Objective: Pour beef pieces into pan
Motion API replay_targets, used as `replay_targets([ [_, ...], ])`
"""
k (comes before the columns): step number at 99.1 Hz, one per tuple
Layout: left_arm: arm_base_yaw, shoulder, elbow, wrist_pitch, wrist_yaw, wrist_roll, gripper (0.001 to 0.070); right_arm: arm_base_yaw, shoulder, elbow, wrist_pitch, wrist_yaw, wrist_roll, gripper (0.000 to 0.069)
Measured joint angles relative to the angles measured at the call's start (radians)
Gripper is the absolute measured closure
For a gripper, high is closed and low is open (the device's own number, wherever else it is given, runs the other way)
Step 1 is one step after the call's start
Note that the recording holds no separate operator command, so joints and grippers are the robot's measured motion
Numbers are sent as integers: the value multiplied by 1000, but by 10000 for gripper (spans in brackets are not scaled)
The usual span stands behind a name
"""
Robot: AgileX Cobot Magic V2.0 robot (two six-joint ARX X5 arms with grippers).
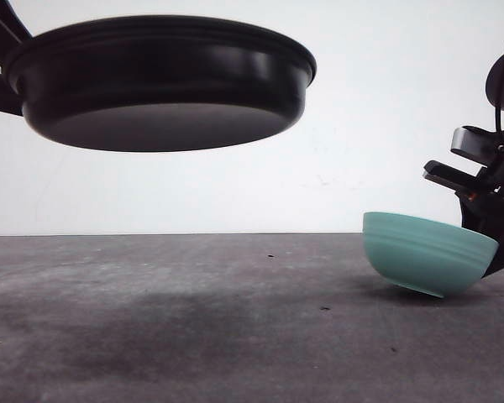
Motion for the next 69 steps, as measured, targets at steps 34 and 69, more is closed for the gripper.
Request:
replay_targets([
  [34,0,0,0,-4,0,8,655,0,-16,0,3,-154,7,665],
  [69,-13,14,0,-26,-7,8,655,74,-373,0,42,-95,7,668],
])
